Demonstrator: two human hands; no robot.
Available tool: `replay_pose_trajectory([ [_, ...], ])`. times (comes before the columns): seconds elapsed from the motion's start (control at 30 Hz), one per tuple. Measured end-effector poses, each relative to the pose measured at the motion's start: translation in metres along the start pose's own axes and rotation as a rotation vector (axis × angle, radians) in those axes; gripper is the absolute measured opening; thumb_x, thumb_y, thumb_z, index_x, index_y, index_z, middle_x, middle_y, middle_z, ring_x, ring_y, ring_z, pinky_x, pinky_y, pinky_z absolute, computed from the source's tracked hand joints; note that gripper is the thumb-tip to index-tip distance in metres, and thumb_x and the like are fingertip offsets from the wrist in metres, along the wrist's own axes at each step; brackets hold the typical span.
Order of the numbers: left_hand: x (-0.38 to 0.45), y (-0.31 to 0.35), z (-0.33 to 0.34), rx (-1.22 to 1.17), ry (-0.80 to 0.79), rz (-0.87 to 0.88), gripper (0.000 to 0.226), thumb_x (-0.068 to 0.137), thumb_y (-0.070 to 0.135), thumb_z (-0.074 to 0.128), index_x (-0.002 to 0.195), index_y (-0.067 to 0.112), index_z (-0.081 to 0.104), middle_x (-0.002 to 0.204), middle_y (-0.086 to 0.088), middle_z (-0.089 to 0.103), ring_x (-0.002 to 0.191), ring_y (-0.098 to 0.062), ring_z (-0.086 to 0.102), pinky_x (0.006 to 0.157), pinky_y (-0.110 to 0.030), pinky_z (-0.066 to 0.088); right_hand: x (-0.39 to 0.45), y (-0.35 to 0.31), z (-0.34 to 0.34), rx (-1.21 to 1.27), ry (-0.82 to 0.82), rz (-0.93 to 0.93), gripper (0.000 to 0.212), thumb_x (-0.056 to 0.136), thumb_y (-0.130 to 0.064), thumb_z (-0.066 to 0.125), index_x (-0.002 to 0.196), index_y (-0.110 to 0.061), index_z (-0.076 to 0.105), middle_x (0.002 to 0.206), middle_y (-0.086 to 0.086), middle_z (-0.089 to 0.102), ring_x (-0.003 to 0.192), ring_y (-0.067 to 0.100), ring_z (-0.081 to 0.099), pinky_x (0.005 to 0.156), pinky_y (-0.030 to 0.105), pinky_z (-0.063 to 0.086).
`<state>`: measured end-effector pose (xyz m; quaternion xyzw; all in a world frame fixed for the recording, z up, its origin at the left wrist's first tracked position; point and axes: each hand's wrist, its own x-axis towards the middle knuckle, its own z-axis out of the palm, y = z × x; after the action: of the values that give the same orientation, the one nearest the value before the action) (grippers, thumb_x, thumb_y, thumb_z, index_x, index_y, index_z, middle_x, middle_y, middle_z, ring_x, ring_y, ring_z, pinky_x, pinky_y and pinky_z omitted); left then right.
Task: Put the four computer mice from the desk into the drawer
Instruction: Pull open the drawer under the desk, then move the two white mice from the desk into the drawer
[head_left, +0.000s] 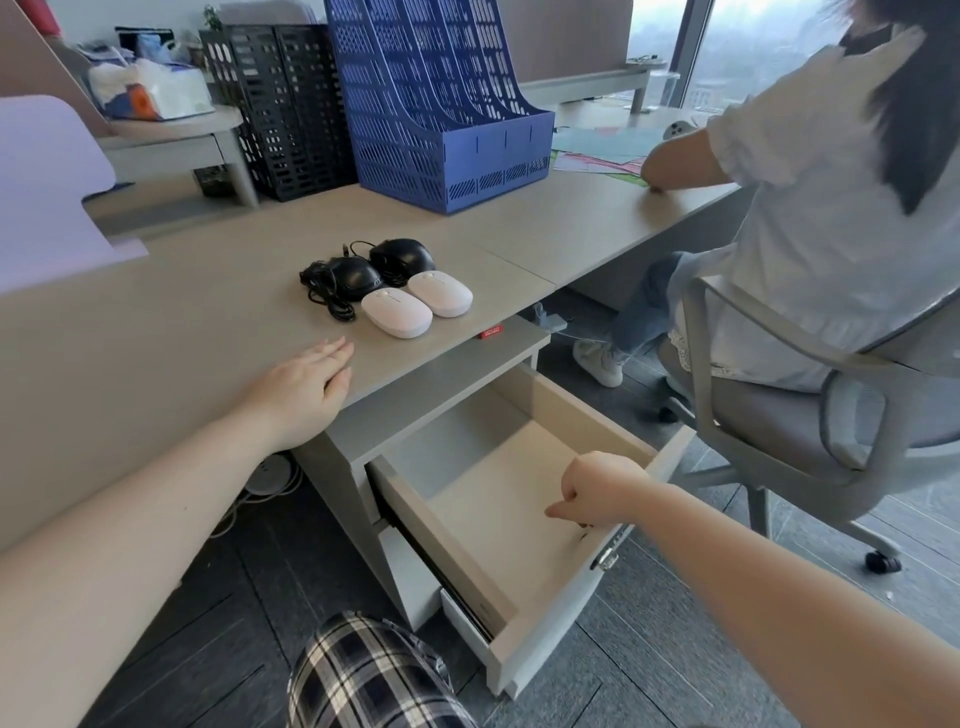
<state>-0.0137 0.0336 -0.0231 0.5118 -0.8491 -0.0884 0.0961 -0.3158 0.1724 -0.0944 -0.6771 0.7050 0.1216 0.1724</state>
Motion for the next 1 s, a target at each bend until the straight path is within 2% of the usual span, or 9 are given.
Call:
replay_pose_trajectory([
  [0.1, 0.0, 0.0, 0.0, -0.007, 0.005, 0.005, 0.047, 0.1, 0.025, 0.031, 0.146, 0.015, 0.03, 0.158, 0.0, 0.024, 0.146, -0.013, 0.018, 0.118, -0.029, 0.012, -0.001, 0.006, 0.007, 0.001, -0.03, 0.034, 0.055, 0.088, -0.049, 0.05, 0.043, -0.017, 0.047, 0.05, -0.005, 0.048, 0.06, 0.021, 0.052, 0.058, 0.026, 0.044],
  [0.4, 0.001, -0.003, 0.001, -0.002, 0.006, 0.009, 0.048, 0.1, 0.026, 0.031, 0.146, 0.016, 0.03, 0.158, 0.0, 0.024, 0.146, -0.012, 0.018, 0.118, -0.028, 0.012, 0.004, 0.007, 0.016, -0.035, -0.108, 0.085, 0.051, 0.088, -0.035, 0.047, 0.041, -0.015, 0.045, 0.048, -0.004, 0.043, 0.059, 0.024, 0.049, 0.054, 0.025, 0.039],
  [0.53, 0.001, -0.003, 0.001, -0.005, 0.008, 0.013, 0.048, 0.1, 0.025, 0.031, 0.146, 0.015, 0.031, 0.157, 0.0, 0.025, 0.146, -0.012, 0.018, 0.119, -0.029, 0.012, 0.004, 0.008, 0.021, -0.051, -0.145, 0.095, 0.048, 0.087, -0.032, 0.046, 0.043, -0.015, 0.043, 0.05, -0.002, 0.043, 0.063, 0.025, 0.05, 0.057, 0.025, 0.04],
  [0.67, 0.0, 0.0, 0.001, -0.015, 0.023, 0.017, 0.047, 0.1, 0.024, 0.032, 0.146, 0.014, 0.032, 0.157, -0.001, 0.026, 0.146, -0.012, 0.019, 0.119, -0.029, 0.013, 0.005, 0.003, 0.023, -0.093, -0.152, 0.102, 0.044, 0.088, -0.029, 0.044, 0.047, -0.014, 0.04, 0.055, 0.0, 0.041, 0.065, 0.026, 0.049, 0.052, 0.022, 0.034],
  [0.8, -0.001, 0.0, 0.0, -0.019, 0.041, 0.018, 0.046, 0.099, 0.022, 0.034, 0.144, 0.014, 0.035, 0.156, -0.001, 0.029, 0.145, -0.013, 0.022, 0.118, -0.029, 0.015, 0.01, -0.003, 0.019, -0.083, -0.129, 0.088, 0.044, 0.092, -0.035, 0.042, 0.054, -0.013, 0.04, 0.059, -0.001, 0.042, 0.067, 0.025, 0.047, 0.05, 0.022, 0.032],
  [0.93, 0.0, 0.0, -0.002, -0.024, 0.046, 0.007, 0.046, 0.098, 0.022, 0.036, 0.143, 0.015, 0.038, 0.155, 0.0, 0.032, 0.144, -0.012, 0.025, 0.117, -0.03, 0.018, 0.017, -0.019, 0.0, -0.042, -0.088, 0.039, 0.034, 0.092, -0.039, 0.043, 0.073, -0.014, 0.054, 0.081, 0.003, 0.058, 0.077, 0.025, 0.054, 0.065, 0.029, 0.044],
  [1.0, 0.001, 0.003, -0.003, -0.003, 0.058, -0.015, 0.044, 0.097, 0.025, 0.038, 0.139, 0.016, 0.044, 0.152, 0.001, 0.037, 0.142, -0.015, 0.031, 0.116, -0.034, 0.026, 0.019, -0.028, -0.011, -0.046, -0.068, 0.008, 0.036, 0.093, -0.04, 0.042, 0.079, -0.013, 0.06, 0.094, 0.006, 0.065, 0.088, 0.029, 0.061, 0.075, 0.034, 0.049],
])
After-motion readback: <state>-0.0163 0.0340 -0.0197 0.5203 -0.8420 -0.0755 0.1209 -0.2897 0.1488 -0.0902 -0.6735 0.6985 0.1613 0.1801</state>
